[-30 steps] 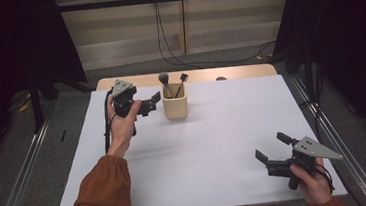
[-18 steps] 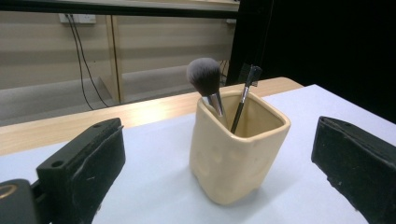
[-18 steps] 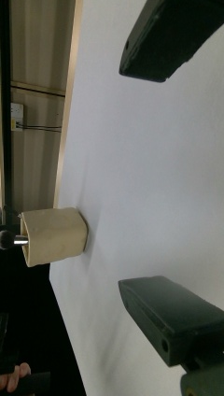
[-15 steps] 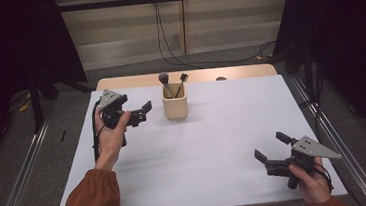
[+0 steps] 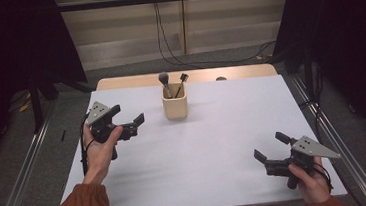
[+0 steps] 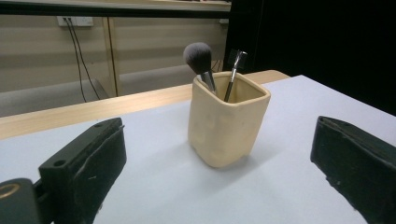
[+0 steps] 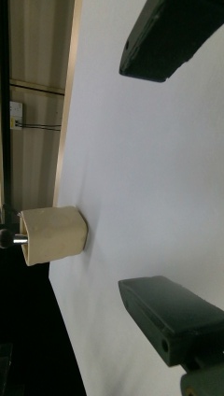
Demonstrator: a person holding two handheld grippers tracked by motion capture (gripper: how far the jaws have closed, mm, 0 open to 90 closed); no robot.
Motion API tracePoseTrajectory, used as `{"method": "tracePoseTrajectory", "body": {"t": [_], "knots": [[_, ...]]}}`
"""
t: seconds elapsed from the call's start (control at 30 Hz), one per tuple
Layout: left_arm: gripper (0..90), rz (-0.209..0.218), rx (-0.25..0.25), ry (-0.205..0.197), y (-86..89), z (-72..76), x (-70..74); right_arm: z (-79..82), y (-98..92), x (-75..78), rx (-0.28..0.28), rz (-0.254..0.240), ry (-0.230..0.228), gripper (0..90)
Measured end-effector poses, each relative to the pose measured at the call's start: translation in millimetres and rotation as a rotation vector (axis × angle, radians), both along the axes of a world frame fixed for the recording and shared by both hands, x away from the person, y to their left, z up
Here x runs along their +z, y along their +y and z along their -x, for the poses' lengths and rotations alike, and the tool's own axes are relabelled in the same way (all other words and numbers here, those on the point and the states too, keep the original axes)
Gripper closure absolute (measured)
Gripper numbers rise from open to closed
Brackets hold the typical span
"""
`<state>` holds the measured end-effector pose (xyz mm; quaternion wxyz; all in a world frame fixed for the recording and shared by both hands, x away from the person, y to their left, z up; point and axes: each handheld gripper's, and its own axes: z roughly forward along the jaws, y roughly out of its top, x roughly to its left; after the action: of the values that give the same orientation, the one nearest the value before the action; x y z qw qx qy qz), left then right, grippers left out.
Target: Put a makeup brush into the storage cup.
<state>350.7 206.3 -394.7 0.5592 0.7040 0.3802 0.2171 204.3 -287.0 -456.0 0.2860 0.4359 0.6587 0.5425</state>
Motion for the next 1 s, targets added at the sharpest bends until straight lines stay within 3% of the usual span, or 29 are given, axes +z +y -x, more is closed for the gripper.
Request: {"method": "tracePoseTrajectory", "body": {"t": [0.17,0.6,0.67,1.0], "knots": [[3.9,-0.005,-0.017,-0.025,4.9,9.1,-5.0,-0.1,0.0,0.0,-0.003,-0.003,0.002,0.0],[4.5,-0.004,0.045,-0.006,24.1,43.2,-12.8,-0.3,0.1,-0.6,-0.003,-0.007,0.009,0.0],[5.1,-0.027,0.052,0.01,26.3,48.4,-14.5,-0.7,0.1,-0.8,-0.004,-0.006,0.008,0.0],[4.9,-0.01,0.045,-0.01,37.9,72.5,-23.5,-0.4,0.2,-0.7,-0.004,-0.008,0.009,0.0]]}}
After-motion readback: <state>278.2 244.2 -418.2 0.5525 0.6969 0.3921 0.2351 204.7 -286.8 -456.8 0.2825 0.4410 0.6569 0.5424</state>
